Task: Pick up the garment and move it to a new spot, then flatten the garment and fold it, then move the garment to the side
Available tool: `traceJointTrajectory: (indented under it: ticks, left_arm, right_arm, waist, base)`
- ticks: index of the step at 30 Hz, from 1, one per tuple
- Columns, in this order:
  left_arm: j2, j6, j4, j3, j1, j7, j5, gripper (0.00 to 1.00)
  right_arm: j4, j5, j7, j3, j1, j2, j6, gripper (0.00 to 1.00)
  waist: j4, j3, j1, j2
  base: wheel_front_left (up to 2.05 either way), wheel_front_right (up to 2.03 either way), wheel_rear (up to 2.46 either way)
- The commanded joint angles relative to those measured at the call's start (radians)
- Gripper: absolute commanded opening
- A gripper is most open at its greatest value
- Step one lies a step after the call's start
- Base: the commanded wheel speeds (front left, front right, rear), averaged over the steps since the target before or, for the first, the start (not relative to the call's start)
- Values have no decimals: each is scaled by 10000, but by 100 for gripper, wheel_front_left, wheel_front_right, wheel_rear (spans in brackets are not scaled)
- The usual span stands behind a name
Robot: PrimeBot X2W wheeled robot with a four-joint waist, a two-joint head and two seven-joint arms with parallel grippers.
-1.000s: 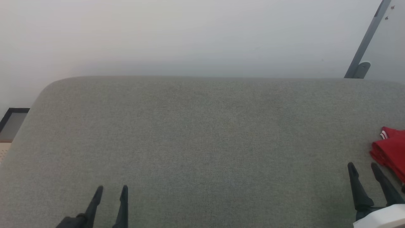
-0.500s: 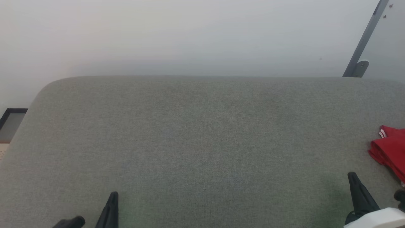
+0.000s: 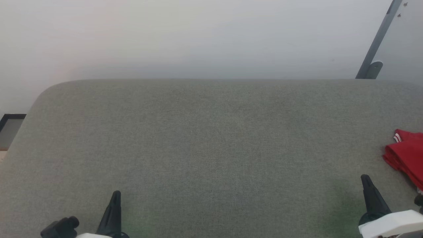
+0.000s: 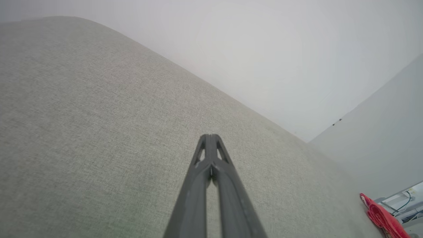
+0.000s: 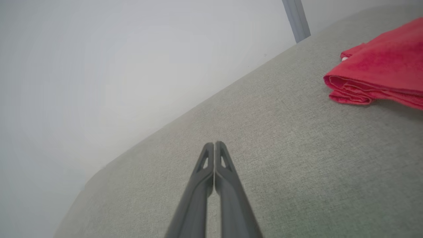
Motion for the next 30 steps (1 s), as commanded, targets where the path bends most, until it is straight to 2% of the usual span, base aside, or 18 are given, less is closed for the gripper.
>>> traceJointTrajectory:
  ticks: [1, 30]
  left_arm:
    - [8, -9, -97, 69, -301, 104, -442, 0]
    - [-64, -21, 177, 238, -1074, 1051, -4055, 0]
  right_arm:
    - [-127, 327, 94, -90, -325, -15, 0, 0]
    - [-17, 3153, 929, -362, -849, 639, 1, 0]
  waist:
    - [-8, 4, 0, 0]
    - [-173, 68, 0, 0]
  base:
    - [0, 0, 0]
    - [0, 0, 0]
